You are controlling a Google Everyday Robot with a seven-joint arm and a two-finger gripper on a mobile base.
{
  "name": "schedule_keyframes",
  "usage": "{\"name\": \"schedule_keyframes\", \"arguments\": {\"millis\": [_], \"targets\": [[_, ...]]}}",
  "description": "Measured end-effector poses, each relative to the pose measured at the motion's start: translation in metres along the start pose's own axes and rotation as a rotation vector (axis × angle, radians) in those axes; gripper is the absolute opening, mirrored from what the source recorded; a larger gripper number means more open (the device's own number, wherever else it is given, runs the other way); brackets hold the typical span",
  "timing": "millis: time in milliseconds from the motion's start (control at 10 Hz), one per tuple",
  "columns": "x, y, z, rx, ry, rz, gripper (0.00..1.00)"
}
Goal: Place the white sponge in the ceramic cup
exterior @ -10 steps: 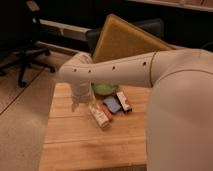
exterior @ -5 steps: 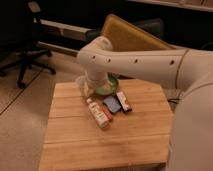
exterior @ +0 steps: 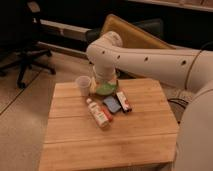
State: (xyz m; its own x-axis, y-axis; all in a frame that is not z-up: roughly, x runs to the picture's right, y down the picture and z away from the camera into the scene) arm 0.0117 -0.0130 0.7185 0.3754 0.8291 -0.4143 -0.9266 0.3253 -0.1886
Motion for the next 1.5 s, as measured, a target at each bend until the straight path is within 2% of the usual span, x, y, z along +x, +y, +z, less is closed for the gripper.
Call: {"name": "schedule_keyframes", "arguments": {"millis": [100, 200, 400, 500, 600, 800, 1300, 1400, 1500], "targets": [[0.0, -0.015, 0.008, 0.014, -0.004, 0.015, 0.65], [-0.001, -0.044, 0.022, 0.045, -0.015, 0.039, 0.65], [-0.008, -0.061, 0.042, 0.057, -0.034, 0.052, 0.65], [-0.01, -0.061, 0.053, 0.044, -0.039, 0.059, 0.65], [-0.01, -0.053, 0.073, 0.01, -0.036, 0.071, 0.65], [-0.005, -0.029, 0.099, -0.054, -0.002, 0.071, 0.65], [-0.005, -0.03, 0.098, -0.053, -0.003, 0.069, 0.65], [-0.005, -0.03, 0.098, -0.049, -0.003, 0.065, 0.65], [-0.005, -0.035, 0.105, -0.028, 0.008, 0.051, 0.65]]}}
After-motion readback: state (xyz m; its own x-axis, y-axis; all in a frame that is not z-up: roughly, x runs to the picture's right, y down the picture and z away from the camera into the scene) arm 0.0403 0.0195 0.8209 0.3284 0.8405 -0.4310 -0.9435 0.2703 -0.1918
